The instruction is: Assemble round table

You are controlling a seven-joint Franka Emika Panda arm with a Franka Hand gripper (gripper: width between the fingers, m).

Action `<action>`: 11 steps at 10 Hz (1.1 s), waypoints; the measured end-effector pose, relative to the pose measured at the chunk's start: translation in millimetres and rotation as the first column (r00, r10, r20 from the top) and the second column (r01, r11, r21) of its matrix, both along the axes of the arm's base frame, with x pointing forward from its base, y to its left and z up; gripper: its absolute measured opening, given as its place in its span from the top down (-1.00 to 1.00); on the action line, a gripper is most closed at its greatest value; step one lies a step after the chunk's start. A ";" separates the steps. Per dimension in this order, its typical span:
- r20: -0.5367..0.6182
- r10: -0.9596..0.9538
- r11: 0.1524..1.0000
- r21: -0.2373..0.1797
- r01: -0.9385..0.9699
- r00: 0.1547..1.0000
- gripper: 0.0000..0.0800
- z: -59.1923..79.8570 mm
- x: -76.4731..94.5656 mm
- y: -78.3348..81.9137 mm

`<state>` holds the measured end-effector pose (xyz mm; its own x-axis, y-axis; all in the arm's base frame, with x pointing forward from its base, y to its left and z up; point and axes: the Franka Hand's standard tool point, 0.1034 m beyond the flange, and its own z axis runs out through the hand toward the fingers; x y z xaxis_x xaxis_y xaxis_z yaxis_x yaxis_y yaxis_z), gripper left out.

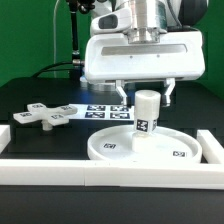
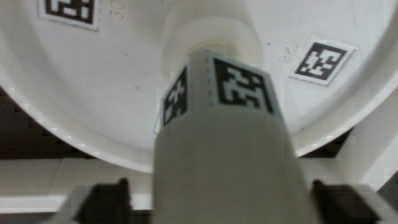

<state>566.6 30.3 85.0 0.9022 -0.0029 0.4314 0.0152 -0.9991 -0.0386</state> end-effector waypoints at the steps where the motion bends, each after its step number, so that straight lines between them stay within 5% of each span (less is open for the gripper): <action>1: 0.000 0.000 1.000 0.000 0.000 1.000 -0.49 0.0 0.0 0.0; 7: -0.026 0.016 1.000 0.019 -0.016 1.000 -0.62 31.3 2.6 6.2; 11: -0.064 0.022 0.999 0.028 -0.020 0.998 -0.62 26.3 -0.1 8.4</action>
Offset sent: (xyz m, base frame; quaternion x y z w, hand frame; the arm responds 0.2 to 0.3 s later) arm -0.0055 -0.0039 0.0178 0.0011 -0.0273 -0.0189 0.9994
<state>566.5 38.6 111.3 0.9279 0.0055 0.3728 0.0329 -0.9972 -0.0673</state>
